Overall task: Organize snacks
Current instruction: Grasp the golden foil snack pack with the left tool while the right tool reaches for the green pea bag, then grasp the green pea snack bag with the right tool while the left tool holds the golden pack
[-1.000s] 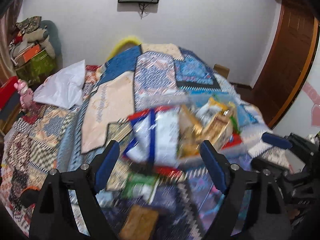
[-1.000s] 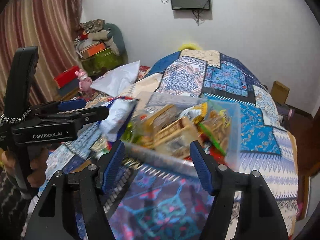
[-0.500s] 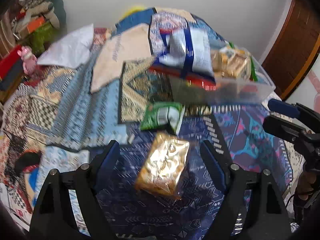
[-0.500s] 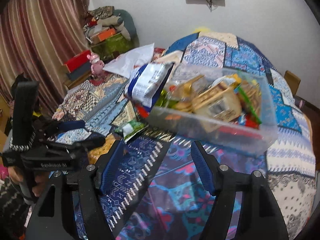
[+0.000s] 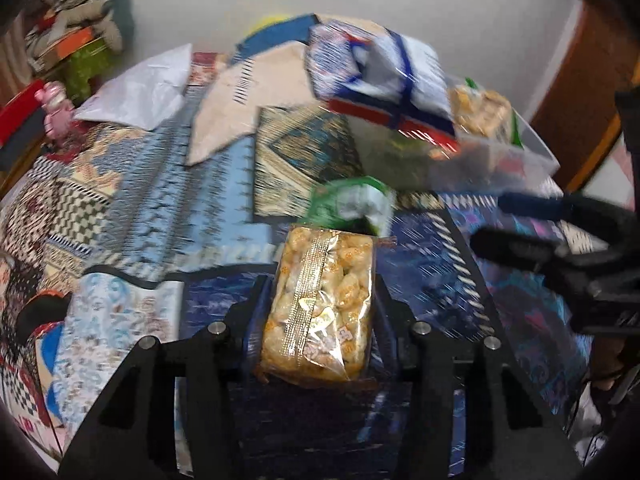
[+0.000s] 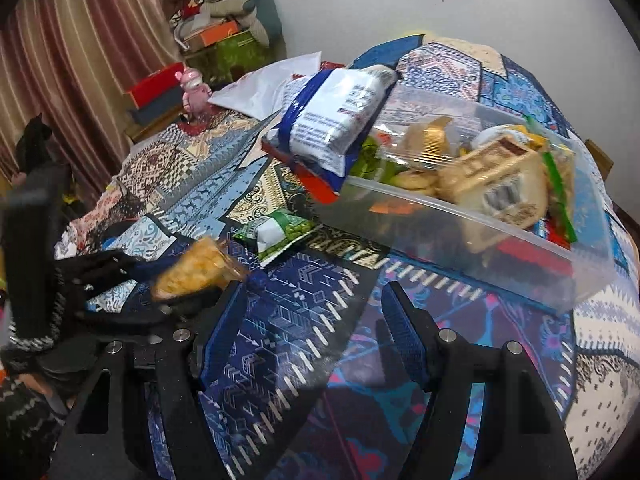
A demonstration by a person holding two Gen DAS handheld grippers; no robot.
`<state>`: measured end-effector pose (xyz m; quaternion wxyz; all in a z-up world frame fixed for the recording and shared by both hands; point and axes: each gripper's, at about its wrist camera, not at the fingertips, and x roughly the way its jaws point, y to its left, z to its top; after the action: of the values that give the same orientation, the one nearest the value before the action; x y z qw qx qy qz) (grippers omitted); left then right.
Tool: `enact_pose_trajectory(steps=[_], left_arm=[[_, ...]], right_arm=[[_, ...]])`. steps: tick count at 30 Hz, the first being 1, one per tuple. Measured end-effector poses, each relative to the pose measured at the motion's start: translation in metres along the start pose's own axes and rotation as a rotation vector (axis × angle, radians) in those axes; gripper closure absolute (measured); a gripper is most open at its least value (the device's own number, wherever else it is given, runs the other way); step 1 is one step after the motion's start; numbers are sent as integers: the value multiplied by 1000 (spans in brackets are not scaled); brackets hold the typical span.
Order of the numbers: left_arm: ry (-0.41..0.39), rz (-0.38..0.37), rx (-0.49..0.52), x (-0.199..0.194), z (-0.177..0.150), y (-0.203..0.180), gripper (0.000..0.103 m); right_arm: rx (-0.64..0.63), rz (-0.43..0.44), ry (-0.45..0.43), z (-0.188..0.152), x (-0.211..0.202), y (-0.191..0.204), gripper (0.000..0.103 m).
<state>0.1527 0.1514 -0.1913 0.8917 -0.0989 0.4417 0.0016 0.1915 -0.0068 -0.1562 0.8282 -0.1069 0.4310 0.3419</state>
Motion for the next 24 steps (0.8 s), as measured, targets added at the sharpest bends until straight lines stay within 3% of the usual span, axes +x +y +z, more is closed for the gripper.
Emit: enact_pose_trajectory(steps=[4, 9, 13, 16, 17, 19, 24], left_arm=[[-9, 34, -28, 5, 14, 16, 55], [-1, 23, -75, 23, 34, 32, 55], [12, 28, -50, 35, 40, 28, 56], [28, 32, -27, 43, 39, 24, 56], [33, 31, -29, 46, 39, 25, 56], [38, 14, -33, 51, 39, 27, 57], [37, 7, -4, 48, 37, 17, 58]], right_arm=[[-13, 0, 15, 7, 16, 7, 37], [-24, 23, 43, 17, 38, 13, 37], [-38, 34, 65, 23, 53, 15, 39], [-41, 52, 87, 26, 65, 16, 50], [-42, 59, 92, 26, 69, 16, 58], [-41, 69, 100, 26, 74, 14, 62], [-97, 83, 78, 23, 65, 22, 82]])
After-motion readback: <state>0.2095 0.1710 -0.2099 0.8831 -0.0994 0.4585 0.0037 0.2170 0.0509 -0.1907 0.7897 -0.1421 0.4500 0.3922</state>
